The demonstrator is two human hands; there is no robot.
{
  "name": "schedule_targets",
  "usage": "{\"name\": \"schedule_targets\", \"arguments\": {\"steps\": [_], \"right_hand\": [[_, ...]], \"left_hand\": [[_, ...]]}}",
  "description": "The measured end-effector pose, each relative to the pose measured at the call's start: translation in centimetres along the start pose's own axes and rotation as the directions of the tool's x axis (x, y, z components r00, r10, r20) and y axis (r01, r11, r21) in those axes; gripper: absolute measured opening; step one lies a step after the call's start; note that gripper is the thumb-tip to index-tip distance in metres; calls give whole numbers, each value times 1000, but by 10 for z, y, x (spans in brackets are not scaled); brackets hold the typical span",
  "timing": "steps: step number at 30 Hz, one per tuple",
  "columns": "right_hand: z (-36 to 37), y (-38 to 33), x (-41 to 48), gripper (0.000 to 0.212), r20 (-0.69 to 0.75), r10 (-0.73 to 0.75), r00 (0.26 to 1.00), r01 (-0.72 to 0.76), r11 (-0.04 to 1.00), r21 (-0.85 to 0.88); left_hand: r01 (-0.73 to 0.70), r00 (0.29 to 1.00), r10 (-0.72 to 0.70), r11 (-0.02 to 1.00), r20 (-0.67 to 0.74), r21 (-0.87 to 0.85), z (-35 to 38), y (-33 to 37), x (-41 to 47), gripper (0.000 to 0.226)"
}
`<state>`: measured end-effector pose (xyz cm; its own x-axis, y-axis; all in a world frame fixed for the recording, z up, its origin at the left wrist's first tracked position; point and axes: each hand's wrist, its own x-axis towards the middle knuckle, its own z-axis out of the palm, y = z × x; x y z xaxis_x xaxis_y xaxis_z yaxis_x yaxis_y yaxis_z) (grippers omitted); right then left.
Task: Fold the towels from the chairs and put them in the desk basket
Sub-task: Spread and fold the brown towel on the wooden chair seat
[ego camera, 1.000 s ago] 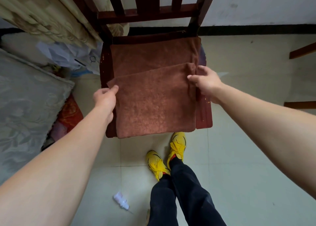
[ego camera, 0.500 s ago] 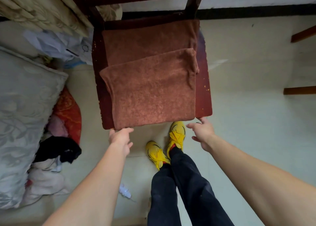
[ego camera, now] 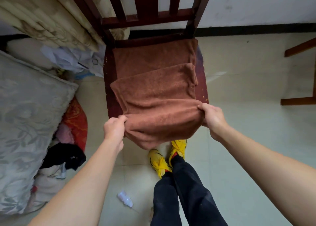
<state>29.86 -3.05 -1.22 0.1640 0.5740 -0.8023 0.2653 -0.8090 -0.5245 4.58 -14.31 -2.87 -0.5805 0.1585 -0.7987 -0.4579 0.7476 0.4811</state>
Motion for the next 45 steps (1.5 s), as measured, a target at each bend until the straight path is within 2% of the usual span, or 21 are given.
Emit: {"name": "schedule_targets", "arguments": {"steps": [3, 5, 6, 8, 11, 13, 16, 18, 20, 23, 25, 28, 31, 33, 35, 37, 41, 43, 45], "right_hand": [[3, -28, 6, 15, 144, 39, 989, -31, 998, -58], [0, -36, 9, 15, 272, 102, 957, -74, 991, -111], [-3, -36, 9, 21, 299, 149, 942, -106, 982, -155], [-13, -31, 6, 38, 317, 269, 910, -189, 947, -261], [-29, -17, -11, 37, 338, 445, 829, -250, 836, -489], [-37, -9, -28, 34, 341, 498, 797, -229, 772, -593], [-46, -5, -55, 43, 360, 513, 779, -150, 710, -689], [-51, -6, -73, 52, 369, 501, 783, -66, 656, -751], [-60, -4, -87, 42, 370, 488, 791, 9, 595, -804], [-72, -1, -99, 30, 346, 426, 836, 76, 533, -843], [-80, 2, -104, 26, 339, 345, 875, 83, 584, -808], [-88, 5, -113, 19, 335, 201, 921, 68, 763, -643], [-90, 12, -120, 21, 236, -16, 972, 124, 883, -453], [-92, 19, -125, 29, 179, -93, 979, 160, 899, -407], [-96, 27, -129, 25, 179, -93, 979, 152, 924, -350], [-100, 32, -134, 26, 201, -57, 978, 113, 954, -276], [-110, 40, -150, 36, 272, -70, 960, 137, 963, -234], [-112, 42, -159, 28, 268, -77, 960, 150, 953, -262], [-116, 46, -170, 15, 235, -66, 970, 143, 934, -327]], "left_hand": [[92, 959, -78, 995, 274, -36, 3, 24, 0, 6], [106, 895, -122, 992, 428, 61, -1, 29, -4, 13], [95, 877, -147, 986, 457, 133, -3, 28, -6, 19], [69, 867, -201, 955, 455, 289, -11, 22, -12, 26], [9, 869, -258, 861, 422, 508, -29, 9, -20, 30], [15, 856, -287, 845, 430, 535, -42, 0, -30, 29], [61, 859, -300, 865, 415, 498, -57, -9, -47, 25], [42, 879, -277, 856, 389, 515, -67, -14, -56, 22], [7, 883, -255, 847, 394, 532, -80, -17, -66, 26], [-68, 847, -276, 791, 455, 608, -100, -18, -83, 36], [-114, 831, -306, 724, 465, 680, -108, -19, -93, 37], [-147, 835, -306, 676, 457, 722, -115, -25, -101, 24], [-179, 892, -118, 793, 436, 583, -119, -37, -107, 28], [-187, 946, 60, 904, 318, 385, -118, -45, -115, 17], [-167, 974, 129, 965, 189, 204, -117, -53, -120, 9], [-117, 984, 100, 987, 147, 110, -117, -60, -128, 12], [-80, 982, 65, 994, 180, 78, -114, -77, -155, 22], [-95, 986, 82, 992, 147, 81, -115, -84, -162, 30], [-106, 992, 97, 987, 77, 117, -120, -92, -169, 29]]}}
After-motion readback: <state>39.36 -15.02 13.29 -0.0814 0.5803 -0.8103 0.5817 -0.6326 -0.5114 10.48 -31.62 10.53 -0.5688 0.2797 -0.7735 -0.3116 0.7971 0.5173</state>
